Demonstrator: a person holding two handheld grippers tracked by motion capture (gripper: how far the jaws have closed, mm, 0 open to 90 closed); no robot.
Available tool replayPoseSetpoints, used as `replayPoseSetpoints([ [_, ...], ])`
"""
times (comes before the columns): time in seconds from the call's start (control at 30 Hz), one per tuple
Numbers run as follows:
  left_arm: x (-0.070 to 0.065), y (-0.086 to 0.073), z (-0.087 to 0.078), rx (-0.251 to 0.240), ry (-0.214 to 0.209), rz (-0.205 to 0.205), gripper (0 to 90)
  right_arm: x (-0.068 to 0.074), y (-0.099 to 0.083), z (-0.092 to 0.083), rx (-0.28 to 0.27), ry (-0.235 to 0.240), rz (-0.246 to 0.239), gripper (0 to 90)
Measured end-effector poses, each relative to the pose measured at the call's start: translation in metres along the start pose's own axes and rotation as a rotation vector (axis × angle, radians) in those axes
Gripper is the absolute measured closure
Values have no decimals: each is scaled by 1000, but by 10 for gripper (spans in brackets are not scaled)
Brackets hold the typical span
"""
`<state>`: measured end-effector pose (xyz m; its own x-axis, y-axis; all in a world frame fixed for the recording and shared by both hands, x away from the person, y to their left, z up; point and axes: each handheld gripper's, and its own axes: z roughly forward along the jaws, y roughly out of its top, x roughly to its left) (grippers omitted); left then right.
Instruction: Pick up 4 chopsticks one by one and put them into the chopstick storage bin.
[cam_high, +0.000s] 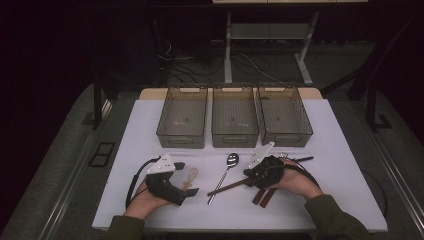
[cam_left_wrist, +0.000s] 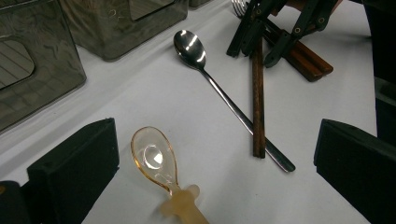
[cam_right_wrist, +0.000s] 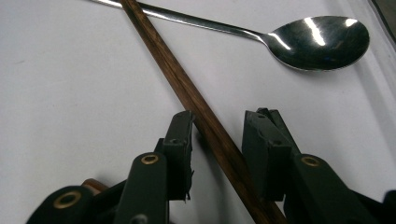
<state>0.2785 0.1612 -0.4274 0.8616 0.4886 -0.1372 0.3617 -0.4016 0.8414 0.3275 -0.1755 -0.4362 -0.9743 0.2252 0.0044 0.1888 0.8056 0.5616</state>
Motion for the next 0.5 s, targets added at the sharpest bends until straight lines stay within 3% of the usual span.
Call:
replayPoseSetpoints([
  [0.5,0,0,0,-2,1,0,0,1,2,0,14,-3,-31,677],
])
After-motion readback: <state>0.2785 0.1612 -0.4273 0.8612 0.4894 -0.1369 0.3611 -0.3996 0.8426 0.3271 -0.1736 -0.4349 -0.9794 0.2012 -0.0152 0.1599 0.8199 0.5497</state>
